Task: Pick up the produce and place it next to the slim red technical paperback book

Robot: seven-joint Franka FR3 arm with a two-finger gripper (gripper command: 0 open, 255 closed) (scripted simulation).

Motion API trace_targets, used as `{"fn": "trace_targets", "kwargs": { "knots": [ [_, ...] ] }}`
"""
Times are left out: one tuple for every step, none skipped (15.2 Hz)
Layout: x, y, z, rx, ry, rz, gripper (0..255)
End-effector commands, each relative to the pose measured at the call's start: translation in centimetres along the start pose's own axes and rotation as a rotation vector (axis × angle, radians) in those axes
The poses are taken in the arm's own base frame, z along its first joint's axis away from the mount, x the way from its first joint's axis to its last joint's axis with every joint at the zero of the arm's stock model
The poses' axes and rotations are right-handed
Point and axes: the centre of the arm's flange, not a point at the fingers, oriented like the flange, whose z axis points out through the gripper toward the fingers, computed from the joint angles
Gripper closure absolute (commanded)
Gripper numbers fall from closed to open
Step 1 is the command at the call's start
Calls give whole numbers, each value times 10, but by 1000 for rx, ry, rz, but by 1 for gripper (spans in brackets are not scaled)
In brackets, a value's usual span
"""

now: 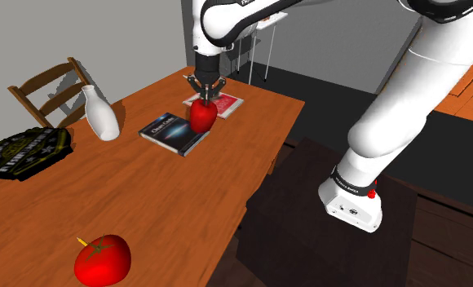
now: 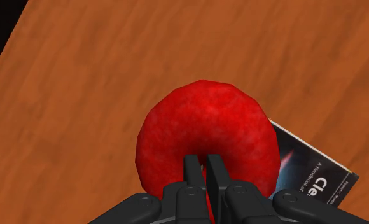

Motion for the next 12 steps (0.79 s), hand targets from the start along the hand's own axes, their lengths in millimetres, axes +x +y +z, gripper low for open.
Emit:
{"fn": "trace_targets", "kwargs": {
  "knots": [
    [28, -6, 5, 0, 1, 0, 255],
    [40, -9, 8, 0, 1, 0, 255],
    [53, -13, 10, 0, 1, 0, 255],
    [65, -16, 13, 0, 1, 0, 255],
    [78, -19, 15, 0, 1, 0, 255],
    [90, -22, 18, 0, 1, 0, 255],
    [103, -25, 21, 0, 1, 0, 255],
    [116, -28, 23, 0, 1, 0, 255],
    [128, -32, 26, 0, 1, 0, 255],
    [141, -35, 28, 0, 1, 0, 255],
    [153, -38, 31, 0, 1, 0, 255],
    [166, -41, 34, 0, 1, 0, 255]
  ]
}}
